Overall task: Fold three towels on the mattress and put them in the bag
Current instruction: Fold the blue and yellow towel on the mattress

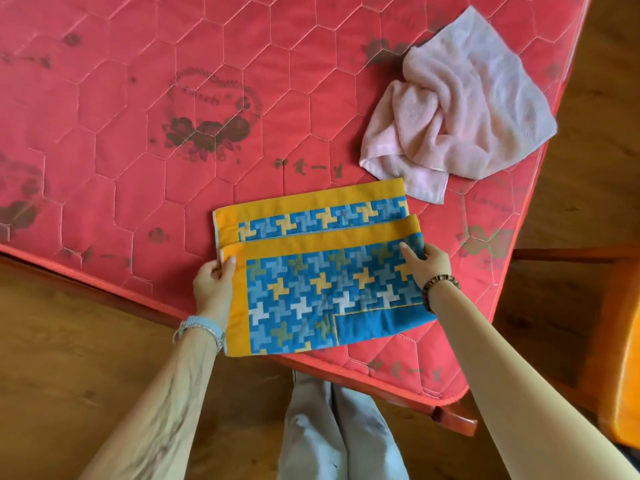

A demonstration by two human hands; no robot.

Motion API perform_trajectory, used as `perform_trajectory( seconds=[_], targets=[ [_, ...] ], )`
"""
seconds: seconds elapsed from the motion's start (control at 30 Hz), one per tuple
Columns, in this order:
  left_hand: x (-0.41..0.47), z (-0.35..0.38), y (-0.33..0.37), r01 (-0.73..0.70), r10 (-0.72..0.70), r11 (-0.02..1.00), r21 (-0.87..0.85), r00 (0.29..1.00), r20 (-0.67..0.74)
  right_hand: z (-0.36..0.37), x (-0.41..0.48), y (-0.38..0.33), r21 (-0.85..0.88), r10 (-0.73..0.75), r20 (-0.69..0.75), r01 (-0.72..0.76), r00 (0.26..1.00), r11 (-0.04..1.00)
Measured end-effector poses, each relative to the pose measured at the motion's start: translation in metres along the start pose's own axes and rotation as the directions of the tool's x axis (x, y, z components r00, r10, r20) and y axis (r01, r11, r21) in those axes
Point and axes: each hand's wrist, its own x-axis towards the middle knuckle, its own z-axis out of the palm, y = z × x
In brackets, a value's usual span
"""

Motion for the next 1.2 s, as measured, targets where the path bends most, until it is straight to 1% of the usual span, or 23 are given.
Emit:
perform_trajectory(
  seconds=[0.07, 0.13, 0.2, 0.27, 0.4, 0.5, 0.57, 0.63, 0.73, 0.87, 0.97, 1.03, 1.1, 1.2],
  targets=[
    [-0.002, -0.002, -0.004, -0.008, 0.008, 0.999, 0.032, 1.0, 0.016, 0.001, -0.001, 0.006, -0.019, 0.008, 0.007, -0.008, 1.0, 1.0],
    [-0.004, -0.004, -0.007, -0.032, 0.029, 0.994, 0.1, 0.999, 0.032, 0.001, -0.002, 0.012, -0.054, 0.012, -0.001, -0.012, 1.0, 0.998],
    [-0.009, -0.007, -0.01, -0.071, 0.059, 0.98, 0.184, 0.996, 0.071, 0.001, -0.005, 0.019, -0.079, 0.017, -0.003, -0.018, 1.0, 0.997],
    [-0.018, -0.009, -0.016, -0.106, 0.085, 0.969, 0.224, 0.991, 0.1, 0.0, -0.011, 0.028, -0.096, 0.022, -0.004, -0.023, 1.0, 0.995],
    [-0.039, -0.014, -0.021, -0.142, 0.125, 0.971, 0.192, 0.987, 0.097, -0.006, -0.024, 0.044, -0.082, 0.041, -0.026, -0.043, 0.999, 0.996],
    [-0.054, -0.021, -0.026, -0.176, 0.166, 0.969, 0.172, 0.984, 0.072, -0.013, -0.038, 0.052, -0.072, 0.013, -0.028, -0.015, 1.0, 0.997],
    [-0.062, -0.025, -0.036, -0.188, 0.18, 0.963, 0.194, 0.982, 0.056, -0.015, -0.048, 0.06, -0.102, -0.014, -0.021, 0.012, 1.0, 0.995],
    [-0.065, -0.03, -0.052, -0.192, 0.185, 0.949, 0.251, 0.981, 0.051, -0.015, -0.054, 0.067, -0.149, -0.028, -0.004, 0.027, 1.0, 0.989],
    [-0.064, -0.031, -0.074, -0.15, 0.14, 0.946, 0.288, 0.989, 0.054, -0.012, -0.056, 0.073, -0.166, -0.03, 0.021, 0.033, 0.999, 0.986],
    [-0.064, -0.024, -0.078, -0.116, 0.114, 0.965, 0.235, 0.993, 0.021, -0.01, -0.048, 0.078, -0.185, -0.039, 0.024, 0.043, 0.999, 0.982],
    [-0.065, -0.022, -0.071, -0.155, 0.163, 0.966, 0.205, 0.986, -0.023, -0.008, -0.04, 0.08, -0.209, -0.02, 0.007, 0.021, 1.0, 0.978],
    [-0.061, -0.022, -0.067, -0.18, 0.195, 0.968, 0.175, 0.978, -0.072, -0.008, -0.035, 0.076, -0.189, -0.009, -0.035, 0.002, 0.999, 0.982],
    [-0.05, -0.021, -0.065, -0.183, 0.2, 0.97, 0.163, 0.975, -0.098, -0.007, -0.028, 0.069, -0.152, -0.062, -0.078, 0.049, 0.995, 0.987],
    [-0.031, -0.019, -0.053, -0.188, 0.202, 0.963, 0.191, 0.978, -0.059, -0.005, -0.018, 0.051, -0.096, -0.127, -0.088, 0.118, 0.988, 0.988]
  ],
)
